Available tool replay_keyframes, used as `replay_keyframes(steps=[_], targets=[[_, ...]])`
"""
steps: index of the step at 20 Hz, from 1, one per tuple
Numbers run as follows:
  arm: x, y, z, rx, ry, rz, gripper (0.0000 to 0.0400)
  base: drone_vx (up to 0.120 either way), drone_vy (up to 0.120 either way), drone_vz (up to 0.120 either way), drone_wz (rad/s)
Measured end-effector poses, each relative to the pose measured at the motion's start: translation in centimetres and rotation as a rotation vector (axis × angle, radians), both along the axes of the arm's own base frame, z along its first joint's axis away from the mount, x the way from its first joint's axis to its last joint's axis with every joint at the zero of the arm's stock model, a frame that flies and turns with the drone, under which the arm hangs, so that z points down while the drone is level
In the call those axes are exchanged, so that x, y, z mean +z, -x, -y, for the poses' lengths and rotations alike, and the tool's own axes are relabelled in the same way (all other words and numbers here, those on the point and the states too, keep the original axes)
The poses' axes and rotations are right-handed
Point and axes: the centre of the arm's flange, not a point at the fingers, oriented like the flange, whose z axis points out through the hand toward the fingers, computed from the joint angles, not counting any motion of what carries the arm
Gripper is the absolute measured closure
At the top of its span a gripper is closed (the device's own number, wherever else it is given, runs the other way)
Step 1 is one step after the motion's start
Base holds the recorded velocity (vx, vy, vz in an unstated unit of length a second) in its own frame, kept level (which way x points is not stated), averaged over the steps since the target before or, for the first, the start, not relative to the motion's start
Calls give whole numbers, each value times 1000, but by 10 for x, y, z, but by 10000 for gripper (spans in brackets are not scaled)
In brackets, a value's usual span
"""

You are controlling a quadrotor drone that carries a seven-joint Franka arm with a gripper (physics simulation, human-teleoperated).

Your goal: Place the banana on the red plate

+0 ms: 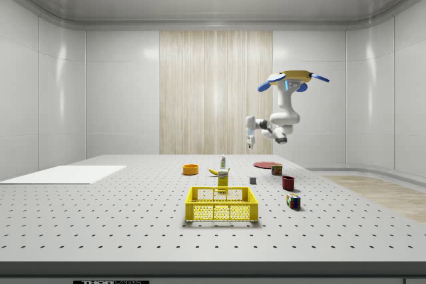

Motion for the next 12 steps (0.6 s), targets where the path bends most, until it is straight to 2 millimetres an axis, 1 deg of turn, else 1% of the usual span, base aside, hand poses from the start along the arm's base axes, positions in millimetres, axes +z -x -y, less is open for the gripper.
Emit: replay_keyframes(steps=[6, 8, 12], targets=[[0, 0, 0, 0, 1, 0, 0, 120, 0, -120, 0], [0, 0, 0, 0, 2, 0, 0, 120, 0, -20, 0], [0, 0, 0, 0, 2, 0, 0, 120, 0, -120, 0]])
